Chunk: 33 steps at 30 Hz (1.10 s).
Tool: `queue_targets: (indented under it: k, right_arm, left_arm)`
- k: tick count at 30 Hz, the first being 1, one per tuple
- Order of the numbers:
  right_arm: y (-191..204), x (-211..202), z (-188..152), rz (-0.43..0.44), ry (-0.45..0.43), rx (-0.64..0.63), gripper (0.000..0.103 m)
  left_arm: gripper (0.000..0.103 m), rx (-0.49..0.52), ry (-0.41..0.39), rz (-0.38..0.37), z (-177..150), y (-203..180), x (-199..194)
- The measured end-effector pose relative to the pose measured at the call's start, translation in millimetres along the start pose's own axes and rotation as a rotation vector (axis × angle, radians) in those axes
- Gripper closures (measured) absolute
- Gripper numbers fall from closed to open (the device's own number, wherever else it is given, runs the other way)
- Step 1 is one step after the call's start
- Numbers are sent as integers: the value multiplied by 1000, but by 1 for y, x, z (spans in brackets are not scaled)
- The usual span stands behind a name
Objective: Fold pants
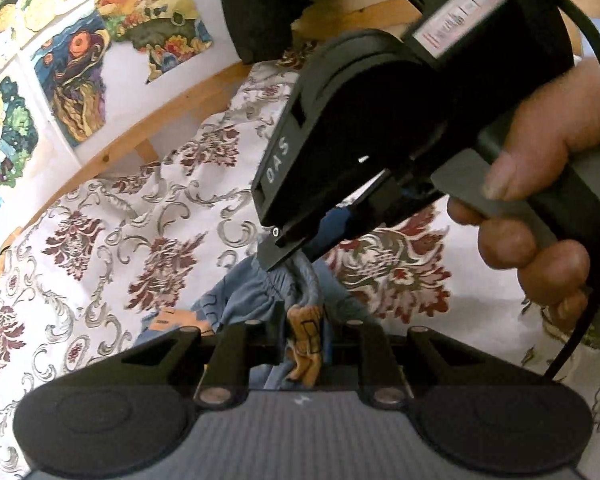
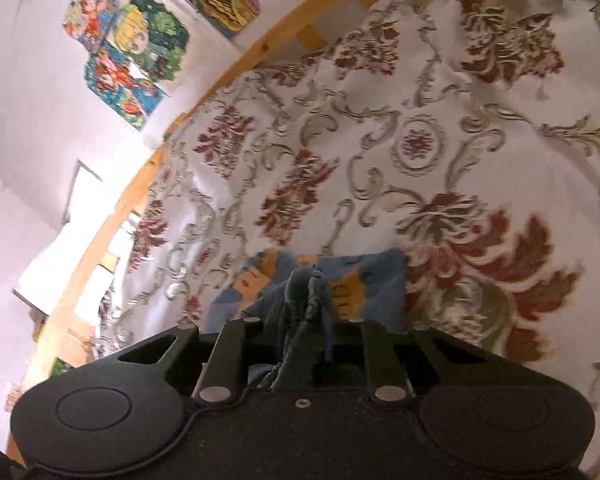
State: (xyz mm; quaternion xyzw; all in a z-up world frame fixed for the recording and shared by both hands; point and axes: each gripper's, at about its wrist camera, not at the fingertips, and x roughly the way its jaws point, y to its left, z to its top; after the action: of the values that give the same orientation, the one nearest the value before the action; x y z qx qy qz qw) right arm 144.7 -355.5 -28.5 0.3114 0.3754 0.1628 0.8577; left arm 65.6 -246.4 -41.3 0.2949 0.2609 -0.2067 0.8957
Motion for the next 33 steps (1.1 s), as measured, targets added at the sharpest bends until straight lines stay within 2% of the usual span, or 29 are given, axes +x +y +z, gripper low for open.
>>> queue_targets:
  k: [6,7,9,11,12,15,17,18,20,23,28,33]
  right_arm:
    - [-14,2,-2,-51,11,15,84]
    - [-14,3,-2,-61,12,9,84]
    - [-15,5,-3,-91,16,-3,84]
    - [-17,8,-4,-112,24,-7,84]
    - [-18,8,-6,-121,26,-6,84]
    - [-19,8,-7,-156,18,-1,68]
    - [-17,4,-8,-186,7,-16,47]
    - [-15,2,-9,-198,-3,-25,42]
    - [-12,-4,-12,-208,-26,-38,27]
    - [-7,-14,-16,-209,-64,-50,14]
    - [6,-28,-27,-224,-109,-95,3]
    - [28,-35,-39,-276,-133,-187,1]
  left_arm:
    - [82,1,23,-23,-1,-12,13]
    - [79,-8,22,-40,-2,-12,15]
    - [71,-51,25,-106,-5,-7,18]
    - [56,-117,16,-192,-9,4,18]
    - [54,-152,13,-234,-11,11,16]
    - [45,-221,25,-313,-16,30,11]
    - [37,-259,40,-345,-20,43,5]
    - [35,-275,50,-347,-22,49,3]
    - [25,-312,71,-341,-26,65,-2]
    - [16,-397,107,-324,-32,91,-12]
    - [6,-466,127,-247,-41,124,-29]
    - [0,-471,131,-190,-52,150,-44]
